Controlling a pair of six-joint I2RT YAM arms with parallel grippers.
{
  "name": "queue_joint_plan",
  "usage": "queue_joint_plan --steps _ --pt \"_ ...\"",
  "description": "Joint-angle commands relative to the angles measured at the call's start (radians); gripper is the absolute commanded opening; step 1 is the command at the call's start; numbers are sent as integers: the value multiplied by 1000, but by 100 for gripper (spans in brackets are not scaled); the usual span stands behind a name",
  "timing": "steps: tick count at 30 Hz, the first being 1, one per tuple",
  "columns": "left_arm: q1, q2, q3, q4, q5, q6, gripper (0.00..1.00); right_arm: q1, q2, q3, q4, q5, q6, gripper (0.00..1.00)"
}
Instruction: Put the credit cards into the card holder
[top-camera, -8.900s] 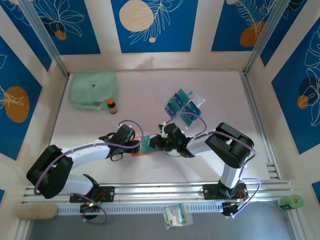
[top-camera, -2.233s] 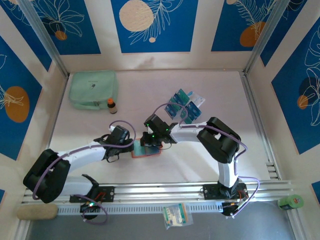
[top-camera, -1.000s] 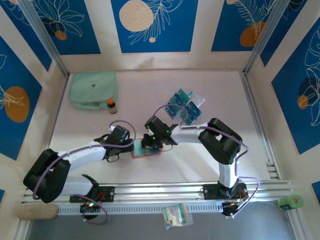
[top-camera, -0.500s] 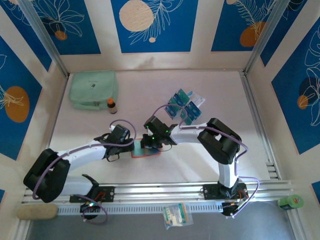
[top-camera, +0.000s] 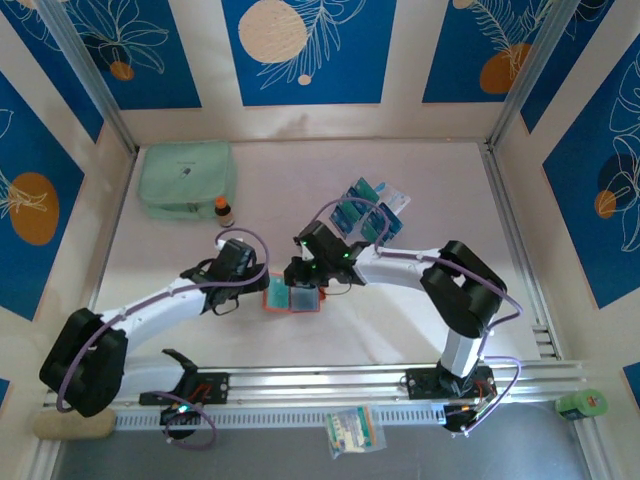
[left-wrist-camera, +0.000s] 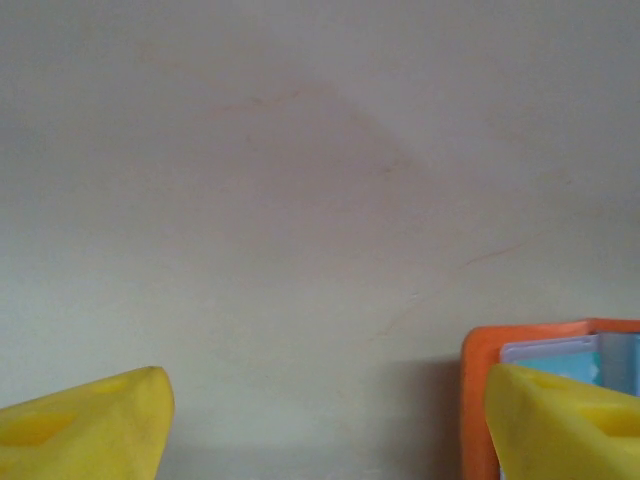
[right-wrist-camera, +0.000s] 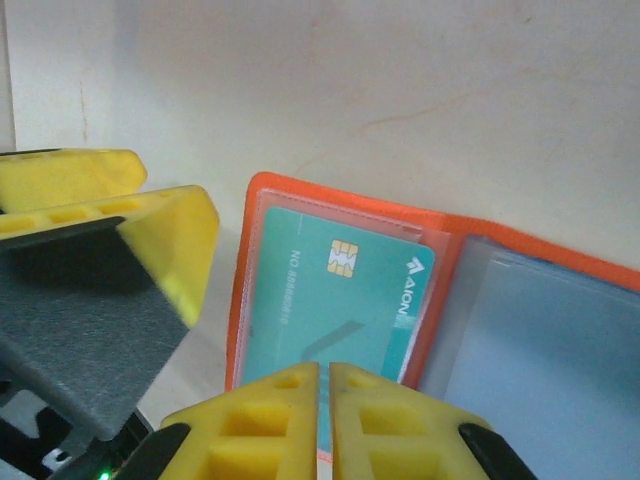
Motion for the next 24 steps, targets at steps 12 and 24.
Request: queue_joint_plan --steps 12,24 --pt "-54 -68 113 5 141 -10 81 -139 -107 -119 -66 -5 -49 24" --pt "-204 -13 70 119 138 -97 81 -144 -47 -35 -98 -47 -59 13"
